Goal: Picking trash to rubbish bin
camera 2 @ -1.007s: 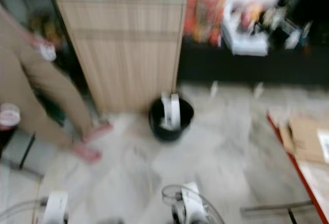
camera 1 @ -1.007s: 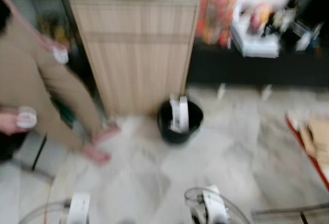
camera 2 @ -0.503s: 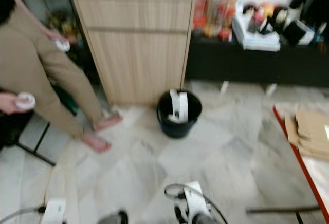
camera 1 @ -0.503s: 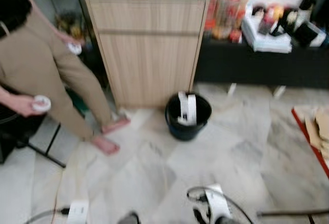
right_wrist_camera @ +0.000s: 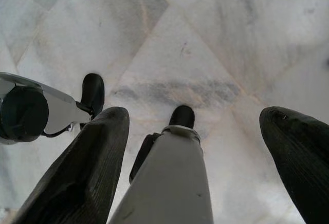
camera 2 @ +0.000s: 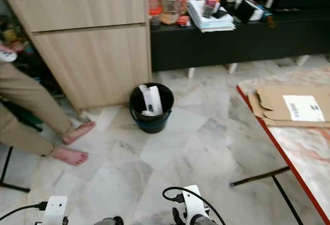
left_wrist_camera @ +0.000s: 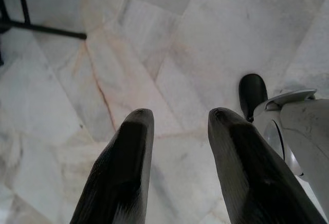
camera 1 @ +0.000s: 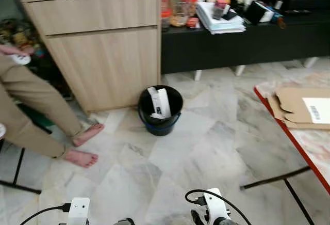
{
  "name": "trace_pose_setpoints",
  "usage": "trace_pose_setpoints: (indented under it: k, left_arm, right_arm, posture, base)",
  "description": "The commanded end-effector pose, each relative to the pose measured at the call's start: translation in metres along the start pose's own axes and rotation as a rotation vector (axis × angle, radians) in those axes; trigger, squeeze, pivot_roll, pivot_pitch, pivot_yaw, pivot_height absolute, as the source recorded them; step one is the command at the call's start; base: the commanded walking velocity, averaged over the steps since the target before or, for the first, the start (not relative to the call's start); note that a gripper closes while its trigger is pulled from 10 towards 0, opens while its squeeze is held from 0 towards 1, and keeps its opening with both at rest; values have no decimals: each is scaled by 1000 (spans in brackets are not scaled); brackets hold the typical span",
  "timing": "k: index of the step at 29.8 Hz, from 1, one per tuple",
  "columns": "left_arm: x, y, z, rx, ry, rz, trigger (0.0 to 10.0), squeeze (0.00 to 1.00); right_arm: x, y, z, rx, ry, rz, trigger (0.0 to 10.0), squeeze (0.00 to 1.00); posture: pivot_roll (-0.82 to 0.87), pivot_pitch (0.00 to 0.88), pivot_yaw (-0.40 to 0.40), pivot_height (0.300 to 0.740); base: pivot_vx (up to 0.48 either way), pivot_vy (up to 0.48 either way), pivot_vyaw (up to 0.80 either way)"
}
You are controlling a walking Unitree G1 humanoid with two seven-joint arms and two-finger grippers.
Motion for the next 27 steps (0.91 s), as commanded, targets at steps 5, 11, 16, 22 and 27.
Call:
trace_pose_setpoints:
  k: [5, 11, 16, 22, 27]
  left_arm:
    - [-3, 2, -11, 33, -11, -10, 10000, 0]
    - [-2, 2, -12, 37, -17, -10, 10000, 0]
    - [-2, 2, -11, 36, -18, -8, 10000, 0]
    - [-1, 2, -11, 33, -20, -11, 10000, 0]
    - [-1, 2, -11, 34, -22, -12, 10000, 0]
  right_arm:
    - [-2, 1, -6, 20, 3, -6, 10000, 0]
    - [-3, 1, -7, 19, 0, -8, 10000, 0]
    - [-2, 1, -5, 17, 5, -7, 10000, 0]
    - [-2, 1, -3, 11, 9, -5, 10000, 0]
    - [-1, 1, -4, 14, 11, -4, 10000, 0]
  posture:
    - [143, 158, -30, 740]
    - [143, 154, -28, 740]
    - [139, 140, -26, 740]
    - [141, 134, -23, 740]
    - [141, 126, -23, 740]
  base:
    - [0, 0, -769]
    - [0, 0, -767]
    - [0, 0, -769]
    - [0, 0, -765]
    - [0, 0, -764]
Point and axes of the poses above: a point about 5 cm out from each wrist's last joint towards the gripper, its own y axis pointing back from the gripper into the wrist, its own z axis along the axis of the wrist's last joint, x = y × z, the point moved 5 cm from there along -y, pointing out of the wrist towards the gripper, and after that the axes turned 15 degrees about -y, right-handed, at the moved point
